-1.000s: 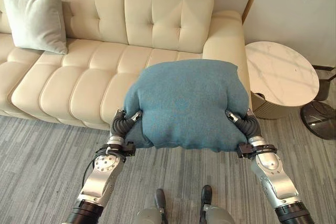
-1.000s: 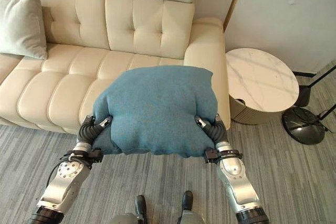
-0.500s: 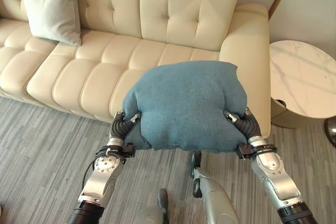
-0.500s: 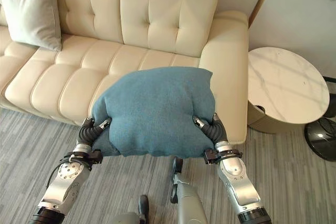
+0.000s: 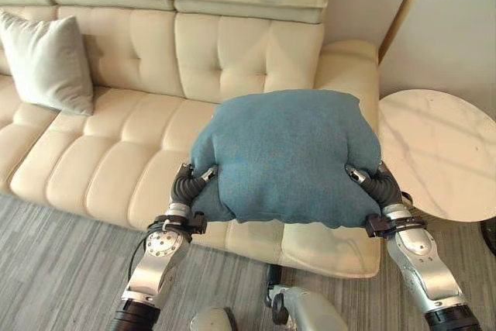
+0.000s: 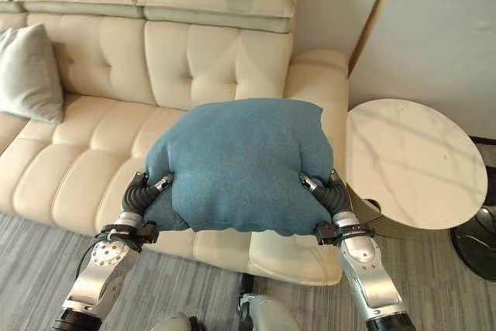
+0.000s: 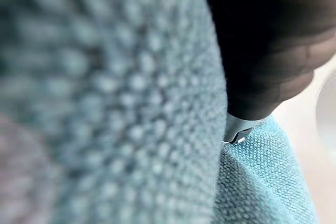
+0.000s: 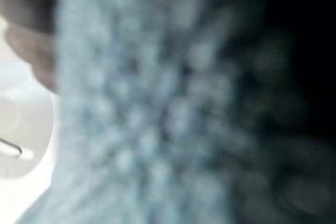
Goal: Pick up all the scattered cushions and arrange them neatly on the sofa.
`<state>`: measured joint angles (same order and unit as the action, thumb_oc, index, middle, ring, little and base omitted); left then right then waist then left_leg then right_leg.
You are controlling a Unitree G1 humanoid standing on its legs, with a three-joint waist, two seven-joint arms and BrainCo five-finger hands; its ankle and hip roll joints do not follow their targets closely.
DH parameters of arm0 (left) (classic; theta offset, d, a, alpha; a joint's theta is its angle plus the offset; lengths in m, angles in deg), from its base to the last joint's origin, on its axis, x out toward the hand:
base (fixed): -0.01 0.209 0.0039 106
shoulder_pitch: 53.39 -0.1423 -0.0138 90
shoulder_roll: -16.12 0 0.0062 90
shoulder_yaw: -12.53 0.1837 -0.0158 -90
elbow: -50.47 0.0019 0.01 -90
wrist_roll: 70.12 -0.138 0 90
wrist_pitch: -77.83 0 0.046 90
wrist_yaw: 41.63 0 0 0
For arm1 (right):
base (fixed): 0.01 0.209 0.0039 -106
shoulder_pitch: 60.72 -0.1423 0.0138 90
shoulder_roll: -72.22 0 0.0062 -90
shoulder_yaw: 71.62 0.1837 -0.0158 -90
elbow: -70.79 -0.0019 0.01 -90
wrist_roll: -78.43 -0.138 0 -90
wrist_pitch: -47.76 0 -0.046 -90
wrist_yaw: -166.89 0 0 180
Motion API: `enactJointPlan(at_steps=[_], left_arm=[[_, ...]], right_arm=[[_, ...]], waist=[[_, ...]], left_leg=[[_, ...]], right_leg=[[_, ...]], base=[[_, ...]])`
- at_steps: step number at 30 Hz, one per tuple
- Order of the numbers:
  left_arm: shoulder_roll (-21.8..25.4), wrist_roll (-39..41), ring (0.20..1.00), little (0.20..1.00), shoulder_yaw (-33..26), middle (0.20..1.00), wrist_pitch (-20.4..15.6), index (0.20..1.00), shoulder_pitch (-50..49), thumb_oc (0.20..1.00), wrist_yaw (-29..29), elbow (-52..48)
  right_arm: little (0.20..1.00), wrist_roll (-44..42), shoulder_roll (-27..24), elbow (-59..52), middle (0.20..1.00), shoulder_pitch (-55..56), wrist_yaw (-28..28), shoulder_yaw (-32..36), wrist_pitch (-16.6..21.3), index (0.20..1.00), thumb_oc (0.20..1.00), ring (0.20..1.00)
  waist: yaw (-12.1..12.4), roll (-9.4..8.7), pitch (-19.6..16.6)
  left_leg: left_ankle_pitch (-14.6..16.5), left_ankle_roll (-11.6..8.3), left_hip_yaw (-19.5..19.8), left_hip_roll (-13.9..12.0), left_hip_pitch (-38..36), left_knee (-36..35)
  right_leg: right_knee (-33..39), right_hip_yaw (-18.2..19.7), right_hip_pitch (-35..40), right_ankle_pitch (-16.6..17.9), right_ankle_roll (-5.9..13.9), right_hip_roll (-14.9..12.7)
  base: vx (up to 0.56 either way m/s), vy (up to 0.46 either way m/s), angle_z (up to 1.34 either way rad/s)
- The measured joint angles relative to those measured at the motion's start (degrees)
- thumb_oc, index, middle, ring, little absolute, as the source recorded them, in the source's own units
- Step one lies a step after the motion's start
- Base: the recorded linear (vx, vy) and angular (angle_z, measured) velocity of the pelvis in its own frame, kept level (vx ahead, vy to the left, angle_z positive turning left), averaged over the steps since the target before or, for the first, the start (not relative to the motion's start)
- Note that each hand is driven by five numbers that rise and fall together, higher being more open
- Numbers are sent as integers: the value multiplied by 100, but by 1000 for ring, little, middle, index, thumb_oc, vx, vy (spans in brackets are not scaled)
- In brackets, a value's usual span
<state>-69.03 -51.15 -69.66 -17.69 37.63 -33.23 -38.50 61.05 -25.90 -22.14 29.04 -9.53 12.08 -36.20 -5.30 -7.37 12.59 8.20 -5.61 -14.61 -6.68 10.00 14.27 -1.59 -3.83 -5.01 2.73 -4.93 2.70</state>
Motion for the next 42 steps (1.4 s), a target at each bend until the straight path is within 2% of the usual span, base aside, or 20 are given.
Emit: enactJointPlan(at_steps=[1,2,3,4,5,10,12,17,21,23,24,26,27,28,29,30,33,34,38,42], left_arm=[[29,-10,200,200,-74,200,0,200,-67,200,11,7],[-76,-19,200,200,-109,200,-5,200,-72,200,62,133],[-141,-29,200,200,-108,200,-4,200,-95,200,62,172],[-173,-40,200,200,-80,200,-6,200,-97,200,72,166],[-157,-41,200,200,-2,200,-18,200,51,200,75,147],[-61,-41,200,200,202,200,-18,200,151,200,143,235],[6,-41,200,200,340,200,-28,200,186,200,159,256],[93,-95,200,200,325,200,-28,200,304,200,239,404],[131,-213,200,200,247,200,-28,200,348,200,316,487],[219,-215,200,200,83,200,-21,200,348,200,343,597],[305,-217,200,200,95,200,-23,200,354,200,346,598],[199,-220,200,200,-96,200,-27,200,128,200,346,506],[78,-222,200,200,-177,200,-23,200,-174,200,346,397],[52,-220,200,200,-127,200,-21,200,-115,200,349,401],[-45,-220,200,200,-88,200,-20,200,-88,200,346,395],[-47,-218,200,200,1,200,-26,200,-71,200,338,369],[-73,-206,200,200,160,200,-25,200,233,200,334,513],[-49,-206,200,200,162,200,-24,200,331,200,314,527],[33,-208,200,200,316,200,-27,200,550,200,334,592],[38,-221,200,200,346,200,-27,200,590,200,360,630]], right_arm=[[200,3,112,44,200,-74,-7,-24,0,200,200,200],[200,55,221,195,200,-177,-11,-42,27,200,200,200],[200,54,139,159,200,-78,-8,-60,23,200,200,200],[200,59,29,139,200,-23,3,-87,26,200,200,200],[200,61,-2,158,200,-53,60,-15,22,200,200,200],[200,224,16,284,200,-151,107,25,-1,200,200,200],[200,311,-101,292,200,-128,114,54,-9,200,200,200],[200,420,60,334,200,-163,135,14,-44,200,200,200],[200,505,277,376,200,-369,142,-68,-117,200,200,200],[200,504,282,443,200,-537,137,-290,-140,200,200,200],[200,503,327,469,200,-533,144,-327,-142,200,200,200],[200,502,324,485,200,-615,153,-397,-154,200,200,200],[200,502,360,414,200,-580,137,-510,-144,200,200,200],[200,502,288,353,200,-441,155,-491,-135,200,200,200],[200,500,135,392,200,-425,162,-436,-132,200,200,200],[200,499,-92,583,200,-606,203,-437,-140,200,200,200],[200,496,-300,604,200,-629,251,-388,-149,200,200,200],[200,498,-298,686,200,-630,259,-361,-151,200,200,200],[200,501,-216,708,200,-607,320,-204,-150,200,200,200],[200,561,-71,721,200,-612,340,-133,-152,200,200,200]], waist=[[140,-120,-14],[152,105,130],[163,81,-23],[107,180,-158],[7,268,-219],[2,227,-136],[-36,607,-135],[-15,693,-152],[38,706,-149],[230,702,-146],[248,670,-147],[334,732,-99],[453,757,-132],[347,734,-149],[281,720,-181],[561,641,-194],[376,578,-204],[262,570,-220],[100,590,-237],[-38,748,-238]], left_leg=[[-181,13,62,-21,-2,-419],[-624,41,534,-303,-60,-821],[-777,31,625,-422,-290,-738],[-865,-111,767,-537,-421,-701],[-833,-164,1004,-567,-450,-785],[-1087,56,580,-101,-823,-1407],[-1674,575,569,-19,-919,-1681],[-1469,606,447,350,-921,-1782],[-1348,684,225,579,-702,-1731],[-1304,776,-232,585,-708,-1747],[-1285,813,-293,711,-714,-1740],[-1239,822,-389,674,-797,-1863],[-1354,660,-372,509,-803,-1827],[-1422,513,-65,520,-778,-1869],[-1403,473,151,560,-598,-1689],[-974,356,170,570,-246,-963],[-650,99,307,359,-30,-119],[-655,48,313,-80,-488,-451],[-686,-151,433,-517,-792,-1171],[-746,-80,452,-326,-816,-1487]], right_leg=[[26,226,73,31,196,71],[-640,-77,117,-795,1411,108],[-643,-206,111,-800,435,-7],[-599,-200,189,-602,-75,103],[-501,-62,180,-554,-187,171],[-261,227,648,-450,-95,10],[-463,207,690,-543,206,113],[-800,259,380,-882,677,-320],[-824,427,-18,-813,778,-548],[-891,-76,-191,-846,871,-929],[-864,-376,-115,-600,1136,-1305],[-1248,-860,-235,-743,1386,-1296],[-1994,-824,-507,-1308,1112,-841],[-1653,-483,-328,-1379,880,-309],[-1355,-168,-234,-1166,205,-112],[-1338,-173,-406,-910,-30,-257],[-1132,-516,-353,-730,40,-520],[-996,-587,-167,-717,30,-464],[-873,-592,-149,-649,114,-404],[-633,-441,-154,-342,354,-402]], base=[[203,172,-167],[193,195,-141],[168,204,-88],[161,223,-43],[166,251,-42],[128,300,-33],[23,285,-3],[-37,236,-9],[-87,212,-38],[-56,154,-98],[-8,280,-43],[34,186,-37],[6,2,18],[-58,63,89],[-101,120,95],[-57,212,63],[51,194,73],[88,225,48],[35,230,29],[-18,297,-34]])
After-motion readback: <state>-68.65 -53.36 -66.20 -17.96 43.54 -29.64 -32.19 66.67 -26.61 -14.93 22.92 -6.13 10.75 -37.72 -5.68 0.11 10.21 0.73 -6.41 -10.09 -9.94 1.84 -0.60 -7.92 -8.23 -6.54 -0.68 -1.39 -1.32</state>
